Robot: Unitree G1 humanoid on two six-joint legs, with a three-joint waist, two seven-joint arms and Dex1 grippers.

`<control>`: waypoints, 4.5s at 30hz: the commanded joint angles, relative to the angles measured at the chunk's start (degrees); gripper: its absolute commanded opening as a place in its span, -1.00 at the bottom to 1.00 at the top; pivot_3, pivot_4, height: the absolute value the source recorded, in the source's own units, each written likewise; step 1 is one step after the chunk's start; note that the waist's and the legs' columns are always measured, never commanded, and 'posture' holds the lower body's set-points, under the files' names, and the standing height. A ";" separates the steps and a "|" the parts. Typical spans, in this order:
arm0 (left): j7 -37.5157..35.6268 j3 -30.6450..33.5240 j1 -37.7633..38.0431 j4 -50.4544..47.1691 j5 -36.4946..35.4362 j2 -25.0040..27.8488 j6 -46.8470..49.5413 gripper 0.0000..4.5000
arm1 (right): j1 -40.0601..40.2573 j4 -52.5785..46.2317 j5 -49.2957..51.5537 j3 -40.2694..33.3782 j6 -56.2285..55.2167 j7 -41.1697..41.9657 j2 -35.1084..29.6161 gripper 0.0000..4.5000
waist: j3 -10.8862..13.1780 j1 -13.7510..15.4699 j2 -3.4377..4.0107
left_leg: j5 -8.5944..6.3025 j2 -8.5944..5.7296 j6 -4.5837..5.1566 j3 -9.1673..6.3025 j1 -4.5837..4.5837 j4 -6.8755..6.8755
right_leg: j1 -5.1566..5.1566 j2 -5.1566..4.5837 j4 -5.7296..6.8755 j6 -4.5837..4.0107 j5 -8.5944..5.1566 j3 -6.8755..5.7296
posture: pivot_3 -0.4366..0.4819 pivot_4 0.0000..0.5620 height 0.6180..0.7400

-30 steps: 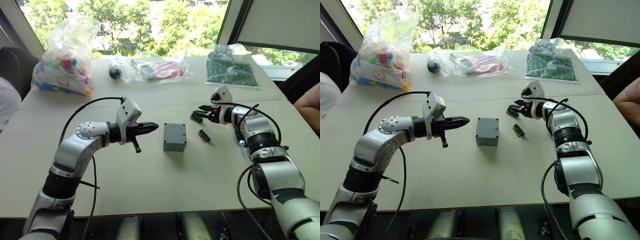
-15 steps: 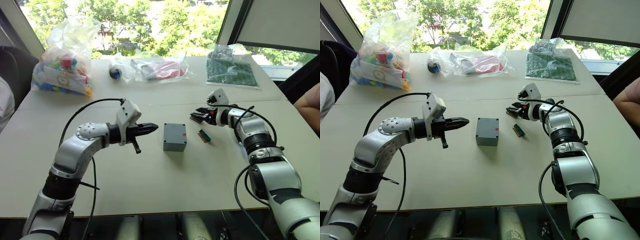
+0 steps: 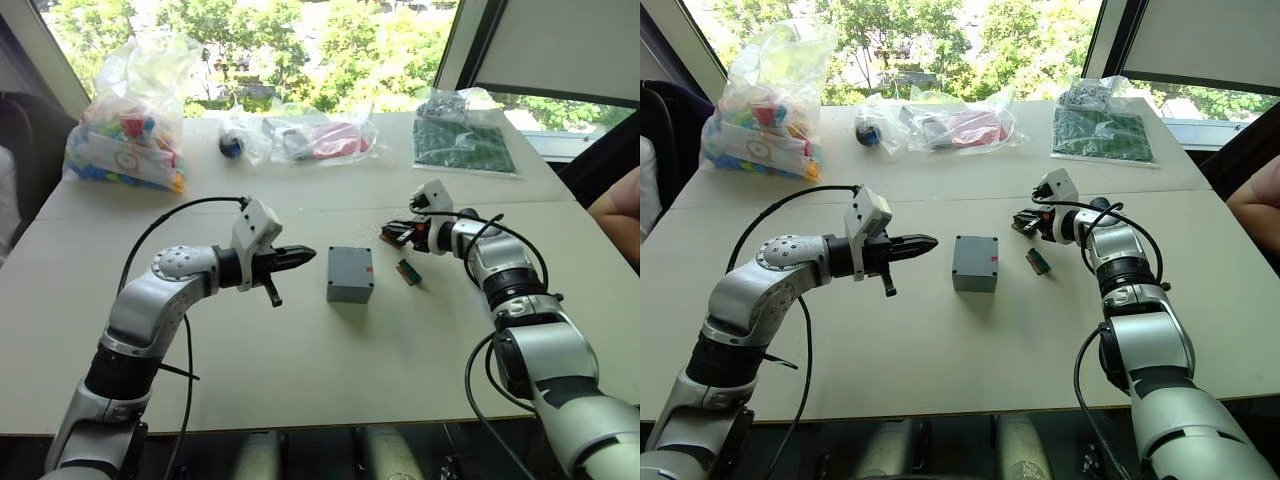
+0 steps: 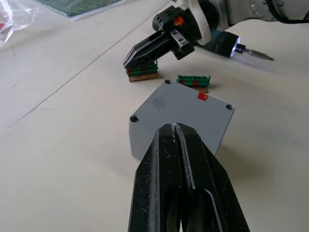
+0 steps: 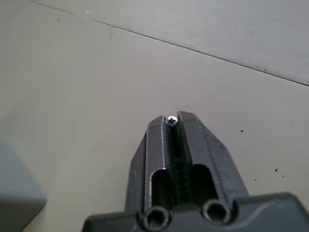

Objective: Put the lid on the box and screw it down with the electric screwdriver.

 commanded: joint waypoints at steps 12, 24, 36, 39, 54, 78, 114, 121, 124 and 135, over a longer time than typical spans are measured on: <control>-0.41 0.07 0.45 -1.29 -0.16 0.24 -1.38 -1.00 | -0.53 -3.95 1.00 -1.51 1.79 1.63 -1.16 -0.97 | 0.00 0.03 0.00 | 0.00 0.00 0.00 0.00 0.00 0.00 | 0.00 0.00 0.00 0.00 0.00 0.00 | -0.05 -0.47 1.00; -0.76 2.07 0.67 -2.77 -3.21 0.65 -0.07 -1.00 | 0.27 -19.30 6.18 -5.00 10.90 4.04 -5.92 -0.97 | 0.00 0.09 0.01 | 0.00 0.00 0.00 0.00 -0.01 0.00 | 0.00 -0.01 0.00 0.00 0.00 0.00 | -0.05 -0.47 1.00; -2.85 2.90 2.64 -6.88 -5.88 5.81 1.37 -1.00 | 20.71 -60.16 17.95 -2.45 30.61 6.37 -9.83 -0.97 | -0.01 0.15 -0.02 | -0.01 0.01 0.02 -0.04 0.00 0.05 | 0.05 -0.01 -0.01 0.00 -0.01 -0.03 | -0.05 -0.47 1.00; -2.39 1.99 1.99 -5.80 -5.29 4.88 0.84 -1.00 | 21.33 -59.82 17.49 -1.40 30.24 4.36 -8.46 -0.97 | -0.02 0.19 -0.03 | -0.01 0.01 0.02 -0.02 0.03 0.09 | 0.07 0.01 0.00 -0.01 -0.01 -0.01 | -0.05 -0.47 1.00; -1.27 1.84 2.24 -5.86 -4.94 4.24 0.82 -1.00 | 18.90 -52.79 15.43 2.40 24.78 2.64 -7.07 -0.97 | -0.02 0.21 -0.03 | -0.01 0.01 0.02 -0.04 0.01 0.02 | 0.03 0.01 -0.01 0.00 -0.01 -0.02 | -0.05 -0.47 1.00; -0.79 2.03 1.92 -5.87 -5.73 3.45 0.69 -1.00 | 18.58 -51.83 14.42 3.39 24.72 2.78 -8.82 0.41 | -0.02 0.23 -0.03 | -0.01 0.01 0.02 -0.04 0.01 0.02 | 0.04 0.01 -0.01 0.00 -0.01 -0.02 | -0.05 -0.47 1.00; -4.28 -7.85 0.43 -13.96 0.36 3.02 -4.71 -1.00 | -20.16 12.21 -11.40 30.85 37.80 23.79 -19.72 0.98 | 0.04 0.06 0.06 | -0.03 0.00 0.06 0.13 -0.02 0.01 | -0.06 0.00 -0.04 -0.01 -0.01 0.09 | -0.05 -0.47 1.00; -1.73 -6.44 2.56 -16.00 -0.25 2.83 -2.54 -1.00 | -20.21 17.83 -15.70 30.00 33.54 23.30 -16.18 0.74 | 0.03 0.08 0.07 | -0.03 -0.01 0.05 0.11 -0.03 0.01 | -0.06 0.00 -0.03 -0.01 -0.01 0.09 | -0.05 -0.47 1.00; -0.80 -6.19 2.98 -16.66 -0.69 2.59 -1.87 -1.00 | -19.61 18.66 -17.22 29.77 32.11 23.78 -15.17 0.32 | 0.03 0.03 0.07 | -0.03 -0.01 0.05 0.11 -0.01 0.02 | -0.06 0.00 -0.01 -0.01 -0.01 0.09 | -0.05 -0.47 1.00; -0.61 -1.11 3.49 -11.16 -2.41 3.47 -2.62 -1.00 | -28.04 19.26 -10.76 12.66 33.37 10.79 -16.17 -0.18 | 0.14 -0.17 0.27 | -0.02 -0.01 0.04 0.12 0.00 0.02 | -0.06 0.00 0.01 -0.02 0.00 0.10 | -0.05 -0.47 1.00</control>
